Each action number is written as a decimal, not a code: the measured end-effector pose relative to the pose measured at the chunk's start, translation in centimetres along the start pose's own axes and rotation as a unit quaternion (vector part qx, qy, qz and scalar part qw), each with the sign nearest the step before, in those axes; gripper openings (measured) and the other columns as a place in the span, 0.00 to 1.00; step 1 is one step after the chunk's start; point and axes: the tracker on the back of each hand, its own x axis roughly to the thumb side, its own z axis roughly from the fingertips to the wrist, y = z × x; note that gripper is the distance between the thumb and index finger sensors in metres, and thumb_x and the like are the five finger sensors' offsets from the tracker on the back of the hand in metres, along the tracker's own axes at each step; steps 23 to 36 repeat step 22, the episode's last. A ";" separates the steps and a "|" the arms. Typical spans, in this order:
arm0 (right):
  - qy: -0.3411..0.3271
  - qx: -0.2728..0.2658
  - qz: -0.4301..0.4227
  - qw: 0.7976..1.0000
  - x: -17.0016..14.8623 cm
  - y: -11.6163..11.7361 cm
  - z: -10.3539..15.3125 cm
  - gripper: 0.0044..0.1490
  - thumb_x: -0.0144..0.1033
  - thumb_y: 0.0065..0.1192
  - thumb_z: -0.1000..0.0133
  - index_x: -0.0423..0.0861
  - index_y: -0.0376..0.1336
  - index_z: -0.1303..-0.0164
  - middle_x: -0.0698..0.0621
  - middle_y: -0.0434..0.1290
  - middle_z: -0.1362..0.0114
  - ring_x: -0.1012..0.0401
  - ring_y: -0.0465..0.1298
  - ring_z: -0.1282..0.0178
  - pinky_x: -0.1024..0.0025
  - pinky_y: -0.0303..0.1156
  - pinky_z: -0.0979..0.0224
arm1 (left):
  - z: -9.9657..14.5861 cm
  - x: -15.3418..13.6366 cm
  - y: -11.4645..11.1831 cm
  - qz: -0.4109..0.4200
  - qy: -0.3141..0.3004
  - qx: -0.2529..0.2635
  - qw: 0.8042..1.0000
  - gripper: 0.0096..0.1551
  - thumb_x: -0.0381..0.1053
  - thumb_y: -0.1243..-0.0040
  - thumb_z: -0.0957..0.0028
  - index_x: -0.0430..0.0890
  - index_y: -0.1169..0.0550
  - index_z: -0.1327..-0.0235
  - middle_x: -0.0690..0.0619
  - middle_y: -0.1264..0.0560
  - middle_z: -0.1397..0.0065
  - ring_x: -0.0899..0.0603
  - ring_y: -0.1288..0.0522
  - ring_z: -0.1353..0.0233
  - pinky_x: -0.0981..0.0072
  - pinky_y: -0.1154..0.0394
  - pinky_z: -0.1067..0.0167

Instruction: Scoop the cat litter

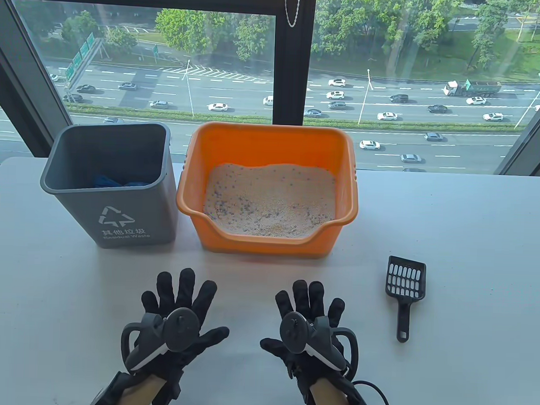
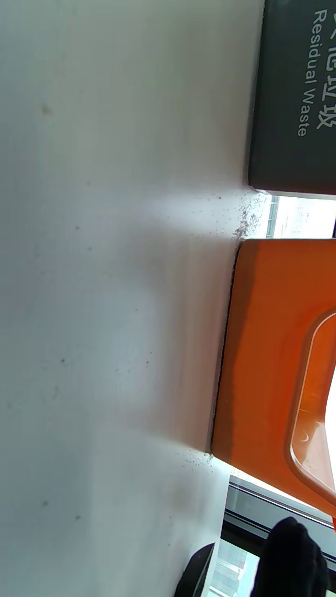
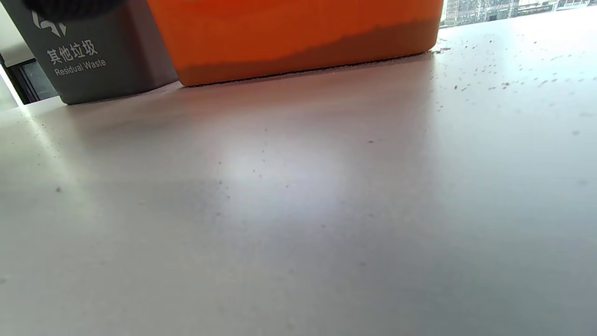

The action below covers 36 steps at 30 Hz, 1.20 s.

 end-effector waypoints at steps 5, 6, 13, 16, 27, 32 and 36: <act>0.013 0.001 -0.002 1.000 -0.7 0.0 -0.2 0.62 0.76 0.49 0.60 0.66 0.23 0.29 0.55 0.11 0.21 0.54 0.09 0.27 0.32 0.18 0.27 | -0.3 0.9 -1.5 -0.002 -0.014 -0.043 0.999 0.58 0.86 0.66 0.64 0.72 0.70 0.25 0.59 0.82 0.19 0.33 0.86 0.24 0.28 0.74 0.36; 0.015 0.002 -0.004 1.000 -0.8 0.0 -0.2 0.62 0.76 0.49 0.60 0.66 0.23 0.29 0.55 0.11 0.21 0.54 0.09 0.27 0.32 0.18 0.27 | -0.3 1.0 -1.5 -0.004 -0.015 -0.042 0.999 0.58 0.86 0.66 0.64 0.72 0.70 0.25 0.59 0.82 0.19 0.33 0.86 0.25 0.28 0.74 0.36; 0.028 0.008 -0.014 0.999 -1.4 0.0 -0.3 0.62 0.75 0.49 0.59 0.65 0.24 0.28 0.54 0.12 0.21 0.53 0.09 0.27 0.32 0.18 0.27 | -0.2 0.9 -1.6 -0.002 -0.016 -0.038 0.999 0.58 0.86 0.66 0.64 0.71 0.70 0.24 0.58 0.82 0.18 0.33 0.85 0.24 0.28 0.74 0.36; 0.028 0.013 -0.012 0.999 -1.4 0.0 -0.4 0.62 0.75 0.49 0.59 0.65 0.24 0.28 0.54 0.12 0.21 0.53 0.10 0.27 0.33 0.18 0.27 | -0.3 0.8 -1.7 -0.002 -0.013 -0.041 0.999 0.57 0.86 0.65 0.64 0.71 0.68 0.24 0.58 0.82 0.18 0.34 0.85 0.24 0.28 0.74 0.36; 0.026 0.015 -0.013 0.999 -1.3 0.1 -0.4 0.62 0.75 0.49 0.59 0.65 0.24 0.28 0.54 0.12 0.21 0.54 0.09 0.27 0.33 0.17 0.27 | -0.3 1.0 -1.9 -0.008 -0.015 -0.041 0.999 0.57 0.86 0.66 0.64 0.71 0.68 0.24 0.58 0.82 0.18 0.34 0.85 0.24 0.28 0.74 0.36; 0.026 0.015 -0.013 0.999 -1.3 0.1 -0.4 0.62 0.75 0.49 0.59 0.65 0.24 0.28 0.54 0.12 0.21 0.54 0.09 0.27 0.33 0.17 0.27 | -0.3 1.0 -1.9 -0.008 -0.015 -0.041 0.999 0.57 0.86 0.66 0.64 0.71 0.68 0.24 0.58 0.82 0.18 0.34 0.85 0.24 0.28 0.74 0.36; 0.026 0.015 -0.013 0.999 -1.3 0.1 -0.4 0.62 0.75 0.49 0.59 0.65 0.24 0.28 0.54 0.12 0.21 0.54 0.09 0.27 0.33 0.17 0.27 | -0.3 1.0 -1.9 -0.008 -0.015 -0.041 0.999 0.57 0.86 0.66 0.64 0.71 0.68 0.24 0.58 0.82 0.18 0.34 0.85 0.24 0.28 0.74 0.36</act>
